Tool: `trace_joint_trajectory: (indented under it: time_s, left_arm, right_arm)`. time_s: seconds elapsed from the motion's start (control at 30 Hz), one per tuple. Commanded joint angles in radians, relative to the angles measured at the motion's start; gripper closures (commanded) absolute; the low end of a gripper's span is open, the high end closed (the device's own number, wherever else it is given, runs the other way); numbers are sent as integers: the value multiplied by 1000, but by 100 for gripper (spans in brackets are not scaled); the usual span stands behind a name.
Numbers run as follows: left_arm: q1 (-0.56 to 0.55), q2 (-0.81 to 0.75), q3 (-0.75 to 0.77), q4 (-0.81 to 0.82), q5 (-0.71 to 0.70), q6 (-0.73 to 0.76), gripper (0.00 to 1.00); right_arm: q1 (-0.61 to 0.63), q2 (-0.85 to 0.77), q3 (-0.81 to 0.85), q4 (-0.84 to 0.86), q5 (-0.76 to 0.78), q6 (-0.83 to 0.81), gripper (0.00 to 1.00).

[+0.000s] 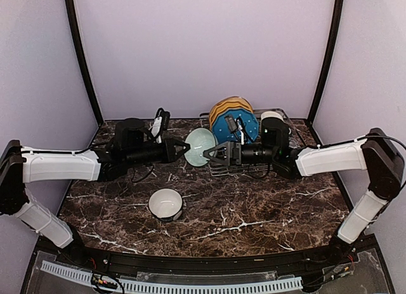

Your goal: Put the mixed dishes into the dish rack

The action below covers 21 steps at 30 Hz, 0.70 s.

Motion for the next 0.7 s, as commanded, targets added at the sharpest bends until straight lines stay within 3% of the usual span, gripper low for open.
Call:
trace_joint_trajectory:
  time_s: [0.0, 0.2, 0.3, 0.37, 0.53, 0.67]
  left_arm:
    - [-5, -3, -9, 103, 6, 0, 99]
    - [-5, -4, -27, 122, -8, 16, 98]
    - [-5, -1, -26, 123, -11, 23, 96]
    - [-5, 3, -24, 123, -11, 26, 94]
    - [-5, 12, -17, 125, -6, 31, 84]
    - [-4, 8, -6, 109, -8, 54, 69]
  right_arm:
    - [8, 0, -12, 62, -7, 16, 27]
    - [2, -37, -15, 8, 55, -12, 43]
    - [-5, -58, -17, -21, 75, -24, 62]
    - [-9, -69, -15, -39, 82, -30, 70]
    - [-20, -90, -17, -76, 100, -40, 85]
    - [-41, -120, -2, -171, 151, -73, 91]
